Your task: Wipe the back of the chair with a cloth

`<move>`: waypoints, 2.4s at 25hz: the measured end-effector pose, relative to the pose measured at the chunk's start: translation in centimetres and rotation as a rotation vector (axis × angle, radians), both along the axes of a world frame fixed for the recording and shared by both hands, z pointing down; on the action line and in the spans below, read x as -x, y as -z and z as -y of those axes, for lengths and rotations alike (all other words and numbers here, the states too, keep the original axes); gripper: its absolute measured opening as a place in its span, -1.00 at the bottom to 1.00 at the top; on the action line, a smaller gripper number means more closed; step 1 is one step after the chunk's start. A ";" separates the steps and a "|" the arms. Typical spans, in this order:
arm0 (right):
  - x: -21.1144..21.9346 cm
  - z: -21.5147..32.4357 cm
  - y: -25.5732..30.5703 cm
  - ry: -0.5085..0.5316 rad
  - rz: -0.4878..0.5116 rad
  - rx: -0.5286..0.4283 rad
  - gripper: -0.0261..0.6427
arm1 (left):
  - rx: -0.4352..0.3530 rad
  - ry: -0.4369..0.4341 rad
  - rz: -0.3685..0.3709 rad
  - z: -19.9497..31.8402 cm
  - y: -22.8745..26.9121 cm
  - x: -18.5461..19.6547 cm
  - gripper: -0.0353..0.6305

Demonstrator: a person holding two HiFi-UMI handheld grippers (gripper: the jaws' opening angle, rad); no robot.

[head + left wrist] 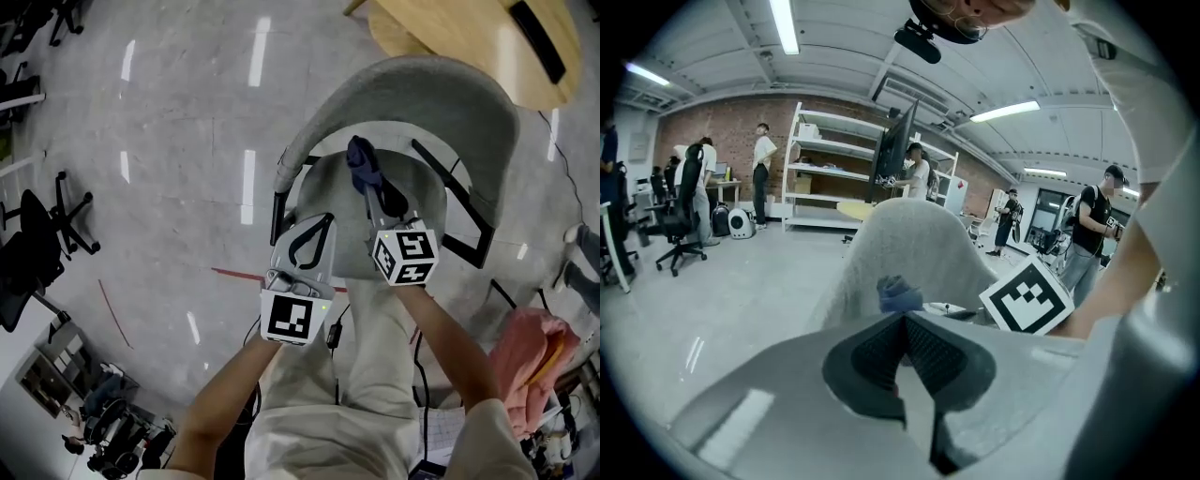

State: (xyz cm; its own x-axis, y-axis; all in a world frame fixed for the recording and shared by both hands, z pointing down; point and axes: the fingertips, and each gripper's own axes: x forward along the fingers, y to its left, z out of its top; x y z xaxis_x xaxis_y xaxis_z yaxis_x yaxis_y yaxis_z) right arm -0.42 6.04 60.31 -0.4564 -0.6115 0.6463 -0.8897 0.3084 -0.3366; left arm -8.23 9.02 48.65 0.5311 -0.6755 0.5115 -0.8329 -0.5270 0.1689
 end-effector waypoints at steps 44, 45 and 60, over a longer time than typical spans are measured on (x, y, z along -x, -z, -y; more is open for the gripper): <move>6.6 6.1 -4.9 0.240 0.166 0.116 -0.67 | 0.031 0.030 0.007 2.3 -1.3 0.4 -0.89; 6.3 6.3 -4.9 0.221 0.171 0.121 -0.67 | 0.034 0.030 0.000 2.4 -1.3 0.3 -0.89; 0.1 9.2 -4.8 -0.120 0.266 0.180 -0.67 | -0.002 -0.038 -0.010 3.3 0.3 -2.5 -0.89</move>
State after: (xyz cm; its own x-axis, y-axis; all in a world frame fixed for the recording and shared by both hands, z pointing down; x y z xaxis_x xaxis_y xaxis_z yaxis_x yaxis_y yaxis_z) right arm -0.57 -3.12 65.16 -0.5552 -0.5583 0.6165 -0.7896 0.1210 -0.6015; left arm -5.78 5.75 48.34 0.5611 -0.6560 0.5047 -0.8108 -0.5583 0.1757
